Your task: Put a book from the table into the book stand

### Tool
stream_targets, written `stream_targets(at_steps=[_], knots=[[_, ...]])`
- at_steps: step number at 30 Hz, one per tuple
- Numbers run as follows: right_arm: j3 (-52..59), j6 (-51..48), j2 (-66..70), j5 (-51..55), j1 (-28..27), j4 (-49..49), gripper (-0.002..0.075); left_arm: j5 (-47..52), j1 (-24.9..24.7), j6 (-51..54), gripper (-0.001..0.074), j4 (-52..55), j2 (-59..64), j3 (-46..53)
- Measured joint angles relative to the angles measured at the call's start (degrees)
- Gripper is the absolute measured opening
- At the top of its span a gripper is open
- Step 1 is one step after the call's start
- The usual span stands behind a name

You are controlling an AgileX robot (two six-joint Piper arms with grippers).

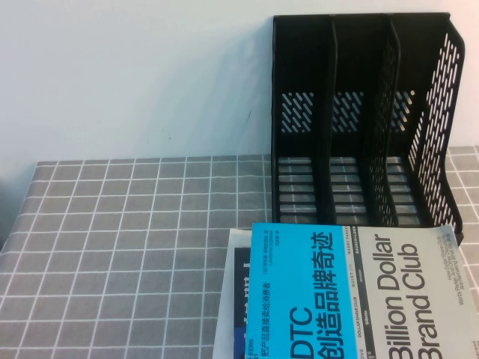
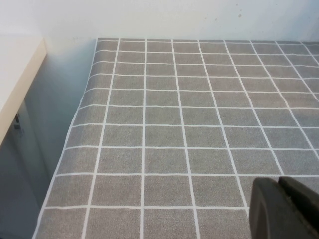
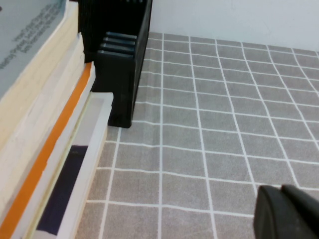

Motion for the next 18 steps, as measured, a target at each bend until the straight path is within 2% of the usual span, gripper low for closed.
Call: stream_targets(at_steps=[18], knots=[[0.0,0.0,0.0,-0.93,0.0,0.88,-0.0003,-1.44,0.0,1.13,-0.0004,0.44,0.0,0.0]])
